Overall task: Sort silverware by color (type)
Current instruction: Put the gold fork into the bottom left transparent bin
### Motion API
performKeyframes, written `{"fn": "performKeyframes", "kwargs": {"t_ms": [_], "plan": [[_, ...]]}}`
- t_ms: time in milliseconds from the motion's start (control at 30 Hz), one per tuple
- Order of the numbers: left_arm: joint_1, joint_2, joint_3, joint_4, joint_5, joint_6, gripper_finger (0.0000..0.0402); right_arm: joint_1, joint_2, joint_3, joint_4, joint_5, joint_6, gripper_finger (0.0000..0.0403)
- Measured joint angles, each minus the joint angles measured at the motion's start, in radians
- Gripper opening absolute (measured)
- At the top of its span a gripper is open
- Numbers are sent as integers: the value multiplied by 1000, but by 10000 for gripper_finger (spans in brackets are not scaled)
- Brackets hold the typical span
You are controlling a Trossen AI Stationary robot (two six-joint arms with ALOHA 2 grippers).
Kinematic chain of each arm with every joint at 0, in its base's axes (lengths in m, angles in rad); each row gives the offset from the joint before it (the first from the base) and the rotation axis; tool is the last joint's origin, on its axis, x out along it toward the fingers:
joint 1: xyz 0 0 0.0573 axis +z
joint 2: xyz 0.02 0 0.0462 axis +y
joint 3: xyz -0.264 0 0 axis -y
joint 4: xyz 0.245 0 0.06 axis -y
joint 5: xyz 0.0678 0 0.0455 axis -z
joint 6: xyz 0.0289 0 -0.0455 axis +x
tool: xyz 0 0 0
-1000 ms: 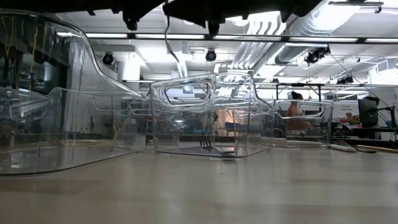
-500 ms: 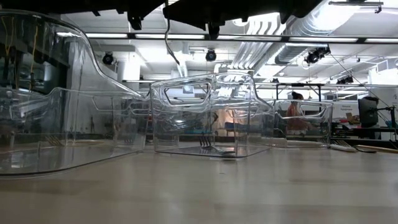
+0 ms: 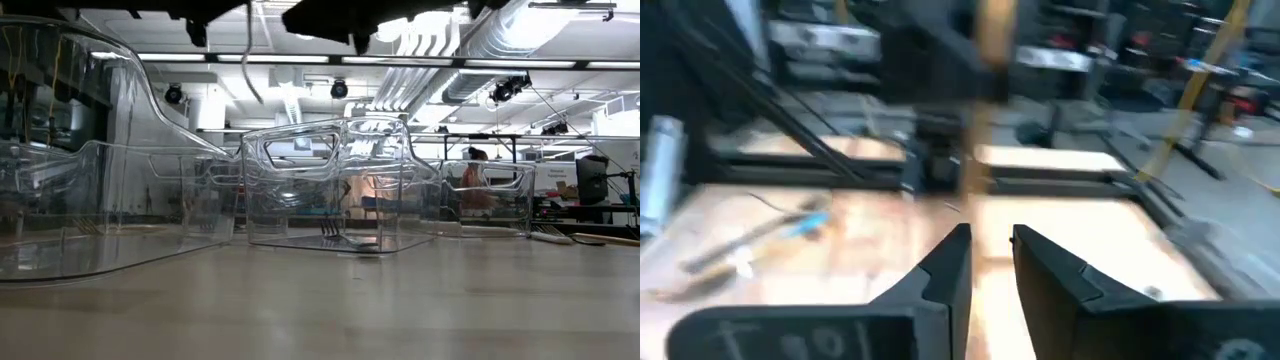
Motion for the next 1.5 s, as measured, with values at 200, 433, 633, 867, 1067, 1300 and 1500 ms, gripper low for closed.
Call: {"fn": "performKeyframes", "kwargs": {"t_ms": [200,433,633,867,1067,1300,1500], "plan": [[-82,-115,0,-134,-88,76,18,2,-100,0,-244,57,23,89],[-153,-127,0,-146,-212,135,18,66,-156,0,-488,132,63,91],[-157,-127,0,-146,-228,133,18,136,-168,-1,-629,281,116,91],[-157,-127,0,-153,-228,125,18,168,-168,-1,-712,285,163,91],[-156,-127,0,-173,-229,116,18,168,-168,-1,-809,287,205,92],[-175,-136,0,-172,-291,96,18,175,-258,-161,-840,380,327,92],[-192,-147,0,-155,-288,137,18,234,-495,-423,-547,364,440,92]]}}
